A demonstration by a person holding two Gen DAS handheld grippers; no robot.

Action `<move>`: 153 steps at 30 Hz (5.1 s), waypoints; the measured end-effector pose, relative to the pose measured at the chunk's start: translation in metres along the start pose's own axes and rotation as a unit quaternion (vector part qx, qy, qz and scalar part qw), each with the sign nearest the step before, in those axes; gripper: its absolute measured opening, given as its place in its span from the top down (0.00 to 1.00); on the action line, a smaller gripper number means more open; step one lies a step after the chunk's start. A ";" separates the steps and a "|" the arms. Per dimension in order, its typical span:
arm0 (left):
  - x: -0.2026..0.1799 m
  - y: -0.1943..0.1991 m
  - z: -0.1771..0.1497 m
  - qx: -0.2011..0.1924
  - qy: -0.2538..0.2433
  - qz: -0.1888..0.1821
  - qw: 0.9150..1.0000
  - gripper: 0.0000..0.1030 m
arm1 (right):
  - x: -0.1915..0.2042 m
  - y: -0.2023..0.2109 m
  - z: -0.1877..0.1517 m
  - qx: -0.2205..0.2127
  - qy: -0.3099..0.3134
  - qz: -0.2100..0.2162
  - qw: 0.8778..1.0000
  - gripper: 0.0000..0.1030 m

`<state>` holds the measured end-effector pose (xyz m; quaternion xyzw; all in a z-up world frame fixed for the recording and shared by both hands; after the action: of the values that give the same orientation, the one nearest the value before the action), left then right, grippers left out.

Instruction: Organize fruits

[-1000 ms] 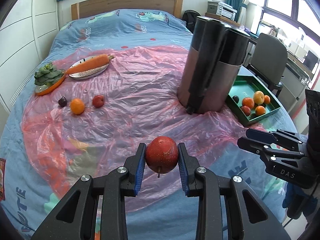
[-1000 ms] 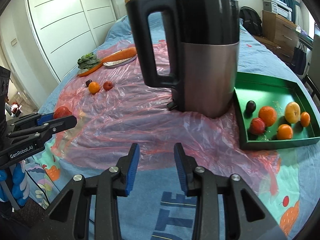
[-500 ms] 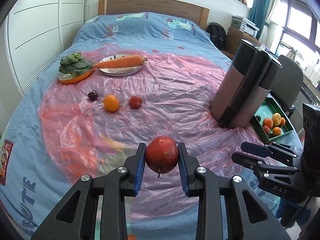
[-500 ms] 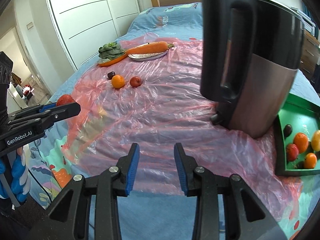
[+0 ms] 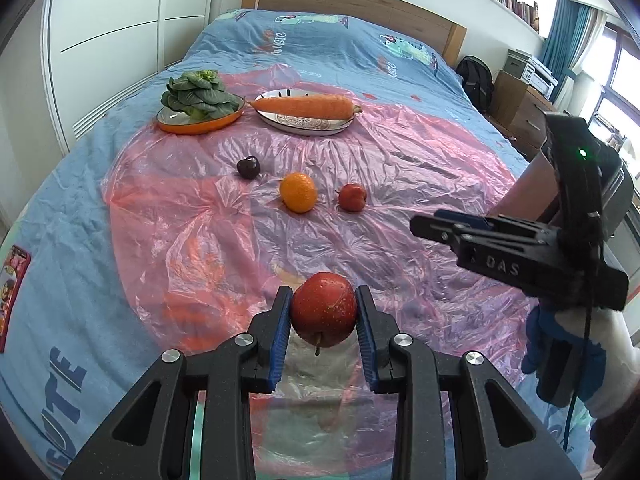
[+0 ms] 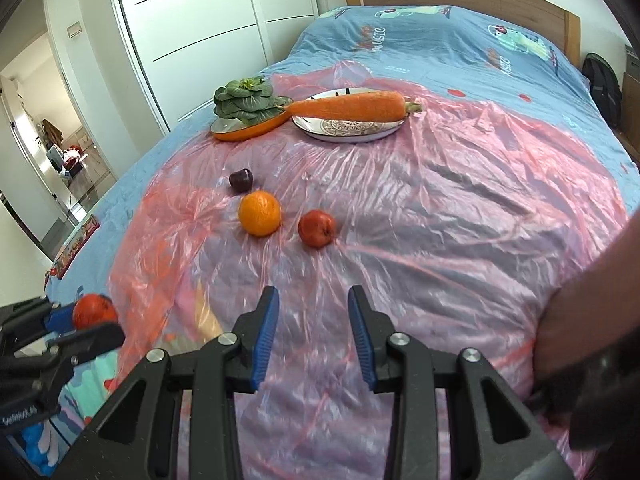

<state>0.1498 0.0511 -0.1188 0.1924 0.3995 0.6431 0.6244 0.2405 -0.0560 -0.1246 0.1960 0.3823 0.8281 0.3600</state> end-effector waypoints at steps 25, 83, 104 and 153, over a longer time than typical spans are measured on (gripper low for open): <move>0.025 -0.017 -0.003 0.015 0.018 0.012 1.000 0.74 | -0.002 -0.096 0.036 0.041 0.011 -0.015 0.999 0.47; -0.310 0.046 -0.077 0.048 -0.237 -0.129 0.962 0.74 | -0.211 0.272 -0.212 -0.071 -0.205 -0.185 0.958 0.47; -0.485 -0.088 -0.042 0.072 -0.291 -0.141 0.943 0.74 | -0.379 0.258 -0.250 -0.034 -0.238 -0.271 0.932 0.47; -0.458 -0.046 -0.044 0.041 -0.301 -0.110 0.946 0.53 | -0.326 0.312 -0.272 -0.101 -0.323 -0.244 0.909 0.00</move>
<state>0.2142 -0.4034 -0.0650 0.3573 0.2377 0.4657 0.7739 0.1538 -0.5731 -0.0708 0.3160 0.1953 0.6405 0.6722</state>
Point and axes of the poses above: each gripper's, at about its wrist camera, not at the fingertips, and y roughly against the way its jaws point, x to its left, z to its top, the point moved 8 cm from there along -y, roughly the way its jaws point, and after that the axes turned 6 degrees about y, right-handed, at the moved point
